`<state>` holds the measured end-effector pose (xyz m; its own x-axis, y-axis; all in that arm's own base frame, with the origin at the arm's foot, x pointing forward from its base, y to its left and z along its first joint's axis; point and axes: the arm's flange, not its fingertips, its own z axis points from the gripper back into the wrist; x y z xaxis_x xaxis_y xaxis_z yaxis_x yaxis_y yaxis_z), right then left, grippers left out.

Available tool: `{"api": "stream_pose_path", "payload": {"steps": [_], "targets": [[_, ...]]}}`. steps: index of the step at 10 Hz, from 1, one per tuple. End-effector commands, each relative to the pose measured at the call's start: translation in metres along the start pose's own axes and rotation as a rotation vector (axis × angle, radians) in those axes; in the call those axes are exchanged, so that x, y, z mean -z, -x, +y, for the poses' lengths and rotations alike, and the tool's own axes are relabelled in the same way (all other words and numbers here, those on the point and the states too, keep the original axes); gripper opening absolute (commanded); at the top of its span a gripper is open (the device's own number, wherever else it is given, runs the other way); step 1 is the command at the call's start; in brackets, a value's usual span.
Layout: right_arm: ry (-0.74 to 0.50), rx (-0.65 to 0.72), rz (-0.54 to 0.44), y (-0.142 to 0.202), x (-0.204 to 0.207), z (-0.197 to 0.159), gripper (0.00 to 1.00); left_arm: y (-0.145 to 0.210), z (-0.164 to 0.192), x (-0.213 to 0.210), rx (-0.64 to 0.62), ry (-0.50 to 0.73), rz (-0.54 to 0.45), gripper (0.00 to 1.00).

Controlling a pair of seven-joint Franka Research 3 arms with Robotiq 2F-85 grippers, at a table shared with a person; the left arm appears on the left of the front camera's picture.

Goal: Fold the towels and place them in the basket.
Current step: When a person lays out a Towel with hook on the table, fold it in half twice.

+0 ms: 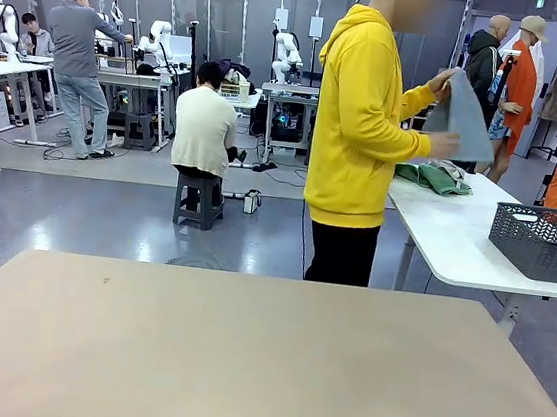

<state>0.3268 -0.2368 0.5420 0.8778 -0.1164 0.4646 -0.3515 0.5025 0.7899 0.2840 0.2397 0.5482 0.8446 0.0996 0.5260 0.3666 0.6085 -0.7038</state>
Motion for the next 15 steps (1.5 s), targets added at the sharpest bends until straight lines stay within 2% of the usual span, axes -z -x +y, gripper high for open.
{"api": "stream_pose_path", "payload": {"steps": [1, 15], "targets": [[-0.008, -0.016, -0.002, -0.0002, -0.0011, -0.0005, 1.00, -0.0023, -0.0015, -0.0021, 0.013, 0.009, -0.003, 1.00], [-0.008, -0.016, -0.002, -0.0002, -0.0011, -0.0005, 1.00, -0.0023, -0.0015, -0.0021, 0.013, 0.009, -0.003, 1.00]]}}
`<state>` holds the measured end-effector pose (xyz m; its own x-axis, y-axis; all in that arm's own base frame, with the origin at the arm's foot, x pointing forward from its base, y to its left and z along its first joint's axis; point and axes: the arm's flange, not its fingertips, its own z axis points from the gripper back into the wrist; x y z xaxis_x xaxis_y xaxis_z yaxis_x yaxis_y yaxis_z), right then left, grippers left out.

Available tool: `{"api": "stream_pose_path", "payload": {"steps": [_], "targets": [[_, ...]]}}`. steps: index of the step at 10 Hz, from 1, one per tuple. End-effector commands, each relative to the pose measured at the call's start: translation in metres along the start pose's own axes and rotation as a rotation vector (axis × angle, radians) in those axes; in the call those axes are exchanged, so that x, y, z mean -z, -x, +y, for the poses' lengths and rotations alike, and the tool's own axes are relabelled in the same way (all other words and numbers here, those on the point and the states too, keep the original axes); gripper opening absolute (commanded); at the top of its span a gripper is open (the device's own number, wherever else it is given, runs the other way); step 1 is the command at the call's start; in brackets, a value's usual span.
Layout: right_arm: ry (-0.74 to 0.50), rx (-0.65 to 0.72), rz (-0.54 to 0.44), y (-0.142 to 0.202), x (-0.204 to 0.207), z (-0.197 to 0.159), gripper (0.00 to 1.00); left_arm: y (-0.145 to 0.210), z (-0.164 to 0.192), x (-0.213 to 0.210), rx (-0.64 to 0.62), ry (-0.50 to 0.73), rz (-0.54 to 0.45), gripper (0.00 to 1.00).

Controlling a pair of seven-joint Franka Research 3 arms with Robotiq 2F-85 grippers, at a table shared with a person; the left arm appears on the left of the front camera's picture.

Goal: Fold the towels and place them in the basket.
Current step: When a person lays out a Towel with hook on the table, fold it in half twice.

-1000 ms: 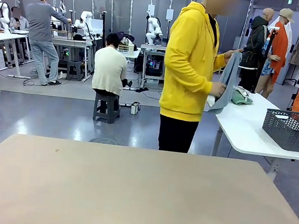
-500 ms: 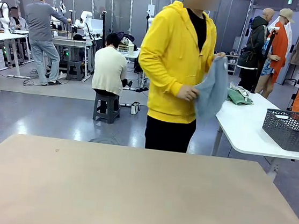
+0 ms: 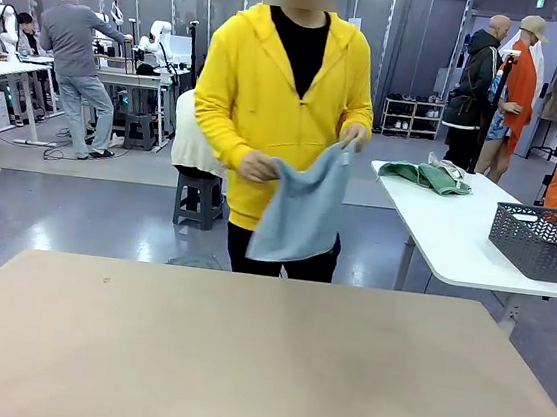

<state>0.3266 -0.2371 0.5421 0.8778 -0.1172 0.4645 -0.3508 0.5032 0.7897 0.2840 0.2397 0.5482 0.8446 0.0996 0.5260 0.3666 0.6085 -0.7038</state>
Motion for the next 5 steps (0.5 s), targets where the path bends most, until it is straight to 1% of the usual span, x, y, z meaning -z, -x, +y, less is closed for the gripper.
{"api": "stream_pose_path", "payload": {"steps": [1, 5], "targets": [[-0.009, -0.017, -0.002, -0.0003, -0.0007, -0.0005, 1.00, -0.0023, -0.0015, -0.0021, 0.013, 0.009, -0.003, 1.00], [-0.009, -0.017, -0.002, -0.0003, -0.0007, -0.0005, 1.00, -0.0023, -0.0015, -0.0021, 0.013, 0.009, -0.003, 1.00]]}}
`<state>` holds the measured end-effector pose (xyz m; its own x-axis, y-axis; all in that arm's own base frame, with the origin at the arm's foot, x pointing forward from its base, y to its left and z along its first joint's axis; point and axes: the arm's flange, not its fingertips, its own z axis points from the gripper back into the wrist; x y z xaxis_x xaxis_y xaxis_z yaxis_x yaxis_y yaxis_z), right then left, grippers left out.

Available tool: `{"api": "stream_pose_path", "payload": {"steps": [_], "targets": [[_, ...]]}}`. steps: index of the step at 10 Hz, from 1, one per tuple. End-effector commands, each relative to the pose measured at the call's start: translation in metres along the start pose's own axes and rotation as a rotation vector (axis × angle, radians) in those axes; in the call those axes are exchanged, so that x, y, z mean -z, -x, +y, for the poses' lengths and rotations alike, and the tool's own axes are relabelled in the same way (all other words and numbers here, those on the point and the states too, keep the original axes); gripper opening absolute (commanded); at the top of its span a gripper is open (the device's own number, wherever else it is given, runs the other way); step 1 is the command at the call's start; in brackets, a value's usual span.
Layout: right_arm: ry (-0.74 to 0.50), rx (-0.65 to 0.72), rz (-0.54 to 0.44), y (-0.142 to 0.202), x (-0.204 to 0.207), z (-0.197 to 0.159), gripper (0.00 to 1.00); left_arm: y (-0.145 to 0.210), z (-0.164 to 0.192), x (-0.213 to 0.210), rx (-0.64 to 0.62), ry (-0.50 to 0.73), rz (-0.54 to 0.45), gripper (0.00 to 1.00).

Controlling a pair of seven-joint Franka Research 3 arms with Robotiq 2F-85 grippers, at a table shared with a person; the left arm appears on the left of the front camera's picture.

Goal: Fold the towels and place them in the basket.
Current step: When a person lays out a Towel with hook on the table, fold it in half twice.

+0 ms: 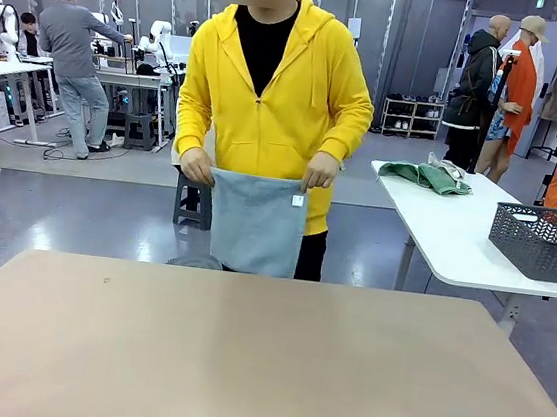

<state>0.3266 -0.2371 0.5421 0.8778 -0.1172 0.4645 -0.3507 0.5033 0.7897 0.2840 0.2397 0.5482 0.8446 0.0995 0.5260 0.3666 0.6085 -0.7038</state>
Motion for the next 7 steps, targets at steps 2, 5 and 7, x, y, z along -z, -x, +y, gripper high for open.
{"api": "stream_pose_path", "payload": {"steps": [2, 5, 7], "targets": [[-0.009, -0.017, -0.002, -0.0003, -0.0007, -0.0005, 1.00, -0.0023, -0.0015, -0.0021, 0.013, 0.009, -0.003, 1.00], [-0.009, -0.017, -0.002, -0.0003, -0.0007, -0.0005, 1.00, -0.0023, -0.0015, -0.0021, 0.013, 0.009, -0.003, 1.00], [-0.009, -0.017, -0.002, -0.0003, -0.0007, -0.0005, 1.00, -0.0023, -0.0015, -0.0021, 0.013, 0.009, -0.003, 1.00]]}}
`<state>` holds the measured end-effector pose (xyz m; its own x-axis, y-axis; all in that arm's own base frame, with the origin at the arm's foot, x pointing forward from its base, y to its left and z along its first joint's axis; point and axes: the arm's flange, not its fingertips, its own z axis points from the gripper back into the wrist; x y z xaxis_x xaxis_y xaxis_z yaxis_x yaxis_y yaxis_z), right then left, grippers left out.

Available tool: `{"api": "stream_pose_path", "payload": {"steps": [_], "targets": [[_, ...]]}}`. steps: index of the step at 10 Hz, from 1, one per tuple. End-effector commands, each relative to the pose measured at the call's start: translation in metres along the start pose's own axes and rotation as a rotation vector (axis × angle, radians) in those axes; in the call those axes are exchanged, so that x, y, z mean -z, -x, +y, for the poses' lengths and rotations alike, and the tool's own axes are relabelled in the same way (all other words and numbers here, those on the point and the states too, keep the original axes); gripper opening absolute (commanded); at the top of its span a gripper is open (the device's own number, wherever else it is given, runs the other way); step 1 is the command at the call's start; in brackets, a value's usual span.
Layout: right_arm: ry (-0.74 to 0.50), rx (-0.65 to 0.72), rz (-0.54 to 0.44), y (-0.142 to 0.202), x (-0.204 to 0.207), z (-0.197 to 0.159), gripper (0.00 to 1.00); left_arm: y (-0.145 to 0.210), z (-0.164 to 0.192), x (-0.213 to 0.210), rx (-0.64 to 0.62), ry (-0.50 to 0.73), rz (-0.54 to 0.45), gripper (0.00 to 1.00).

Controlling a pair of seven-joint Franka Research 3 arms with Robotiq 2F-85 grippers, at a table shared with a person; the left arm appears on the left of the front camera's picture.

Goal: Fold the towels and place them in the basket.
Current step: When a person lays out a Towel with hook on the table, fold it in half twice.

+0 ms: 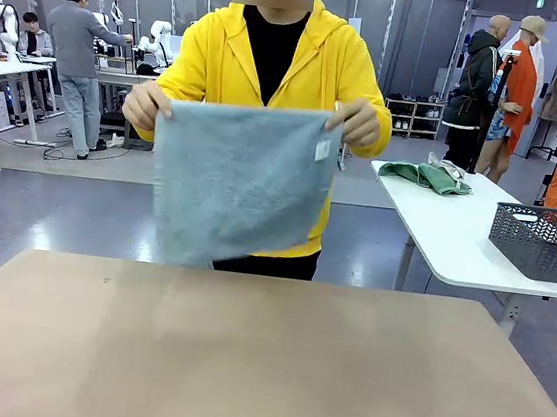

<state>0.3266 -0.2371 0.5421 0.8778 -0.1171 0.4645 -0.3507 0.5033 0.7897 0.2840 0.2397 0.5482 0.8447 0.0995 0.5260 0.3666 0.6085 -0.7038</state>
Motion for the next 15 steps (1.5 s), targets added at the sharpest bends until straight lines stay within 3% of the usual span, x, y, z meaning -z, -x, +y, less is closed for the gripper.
{"api": "stream_pose_path", "payload": {"steps": [1, 15], "targets": [[-0.009, -0.017, -0.002, -0.0003, -0.0008, -0.0005, 1.00, -0.0023, -0.0015, -0.0021, 0.013, 0.009, -0.003, 1.00], [-0.009, -0.017, -0.002, -0.0003, -0.0008, -0.0005, 1.00, -0.0023, -0.0015, -0.0021, 0.013, 0.009, -0.003, 1.00]]}}
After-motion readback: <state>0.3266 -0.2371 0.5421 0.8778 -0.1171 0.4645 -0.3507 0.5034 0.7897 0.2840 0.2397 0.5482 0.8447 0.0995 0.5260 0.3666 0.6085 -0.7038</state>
